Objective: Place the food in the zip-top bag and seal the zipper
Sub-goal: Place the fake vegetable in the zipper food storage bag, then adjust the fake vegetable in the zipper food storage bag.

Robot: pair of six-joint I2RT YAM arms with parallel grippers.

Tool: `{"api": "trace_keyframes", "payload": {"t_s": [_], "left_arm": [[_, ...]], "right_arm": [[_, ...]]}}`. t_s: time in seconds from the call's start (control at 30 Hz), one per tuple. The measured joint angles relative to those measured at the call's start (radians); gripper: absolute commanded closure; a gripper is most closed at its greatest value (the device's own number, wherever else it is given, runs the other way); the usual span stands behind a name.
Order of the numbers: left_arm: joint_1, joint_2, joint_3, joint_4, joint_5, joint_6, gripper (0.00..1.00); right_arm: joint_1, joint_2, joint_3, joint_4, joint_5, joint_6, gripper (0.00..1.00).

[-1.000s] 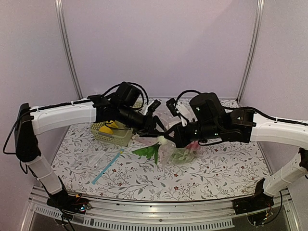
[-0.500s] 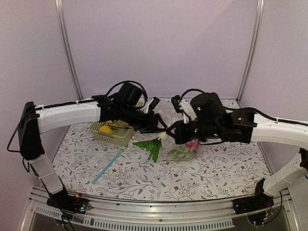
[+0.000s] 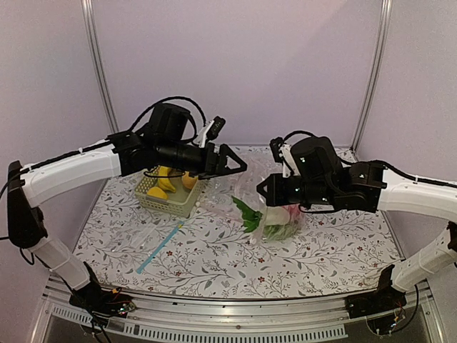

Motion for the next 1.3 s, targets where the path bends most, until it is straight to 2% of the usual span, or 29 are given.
{"api": "trace_keyframes", "payload": {"t_s": [0.27, 0.37, 0.6, 0.77, 1.07, 1.3], "left_arm": [[-0.001, -0.201, -0.127, 0.004, -0.019, 0.002, 0.19], [-0.013, -0.222, -0.185, -0.006, -0.039, -0.016, 0.28], [-0.085, -0.222, -0.26, -0.002, -0.092, -0.087, 0.4], [-0.131, -0.218, -0.275, 0.06, -0.124, -0.134, 0.53], [-0.144, -0.13, -0.278, 0.159, -0.162, -0.19, 0.6], [-0.145, -0.081, -0.27, 0.2, -0.158, -0.21, 0.72]], "right_arm": [[-0.013, -0.023, -0.014, 0.0, 0.017, 0.018, 1.0], [-0.016, -0.031, -0.017, 0.0, 0.024, 0.019, 1.0], [-0.021, -0.036, -0.016, 0.0, 0.031, 0.02, 1.0], [-0.021, -0.036, -0.014, 0.0, 0.031, 0.022, 1.0], [-0.021, -0.036, -0.014, 0.0, 0.028, 0.024, 1.0], [-0.021, -0.041, -0.014, -0.002, 0.028, 0.026, 1.0]]}}
